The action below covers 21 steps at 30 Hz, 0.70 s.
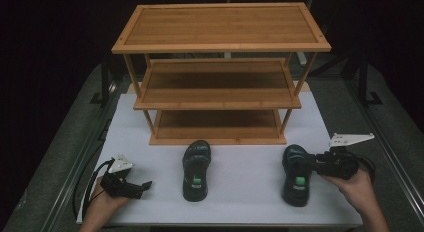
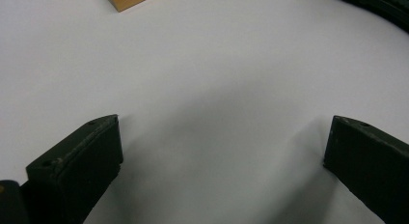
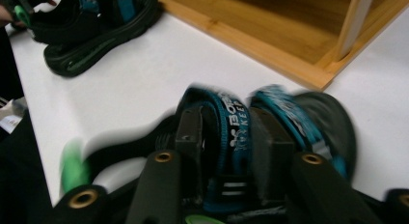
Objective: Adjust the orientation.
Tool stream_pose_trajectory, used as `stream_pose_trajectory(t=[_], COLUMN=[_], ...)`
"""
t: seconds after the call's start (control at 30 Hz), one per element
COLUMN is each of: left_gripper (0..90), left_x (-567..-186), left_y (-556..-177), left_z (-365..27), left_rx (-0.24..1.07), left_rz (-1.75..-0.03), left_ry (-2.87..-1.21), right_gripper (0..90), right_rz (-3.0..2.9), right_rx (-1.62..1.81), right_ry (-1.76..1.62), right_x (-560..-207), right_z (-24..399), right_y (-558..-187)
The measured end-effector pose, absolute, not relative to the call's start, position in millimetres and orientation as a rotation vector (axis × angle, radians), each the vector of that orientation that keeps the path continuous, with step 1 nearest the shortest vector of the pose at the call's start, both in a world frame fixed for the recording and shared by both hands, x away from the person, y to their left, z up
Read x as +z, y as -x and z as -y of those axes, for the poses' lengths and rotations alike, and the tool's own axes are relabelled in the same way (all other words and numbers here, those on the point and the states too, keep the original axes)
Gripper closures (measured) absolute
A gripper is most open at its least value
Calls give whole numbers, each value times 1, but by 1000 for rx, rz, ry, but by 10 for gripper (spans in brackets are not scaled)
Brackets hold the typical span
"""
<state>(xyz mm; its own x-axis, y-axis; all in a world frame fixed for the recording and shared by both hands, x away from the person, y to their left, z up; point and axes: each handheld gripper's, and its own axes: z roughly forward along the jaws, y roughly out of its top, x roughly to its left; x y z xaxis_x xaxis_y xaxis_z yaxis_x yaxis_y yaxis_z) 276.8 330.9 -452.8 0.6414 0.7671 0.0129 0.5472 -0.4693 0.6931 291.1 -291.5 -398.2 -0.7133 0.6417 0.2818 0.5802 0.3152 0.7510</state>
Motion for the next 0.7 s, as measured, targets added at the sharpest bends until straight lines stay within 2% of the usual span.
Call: stream_pose_trajectory(t=[0.37, 0.7], left_gripper=[0, 0], left_x=[-453, -453], left_y=[-277, -277], left_z=[-331, -331], left_rx=[426, 428], left_rz=[-1020, -1020], left_ry=[-2193, -2190], right_gripper=[684, 684], right_rz=[-2501, -2545], right_rx=[1473, 1504], right_ry=[-1112, -952], right_x=[-390, -367], right_z=[289, 249], right_y=[-289, -295])
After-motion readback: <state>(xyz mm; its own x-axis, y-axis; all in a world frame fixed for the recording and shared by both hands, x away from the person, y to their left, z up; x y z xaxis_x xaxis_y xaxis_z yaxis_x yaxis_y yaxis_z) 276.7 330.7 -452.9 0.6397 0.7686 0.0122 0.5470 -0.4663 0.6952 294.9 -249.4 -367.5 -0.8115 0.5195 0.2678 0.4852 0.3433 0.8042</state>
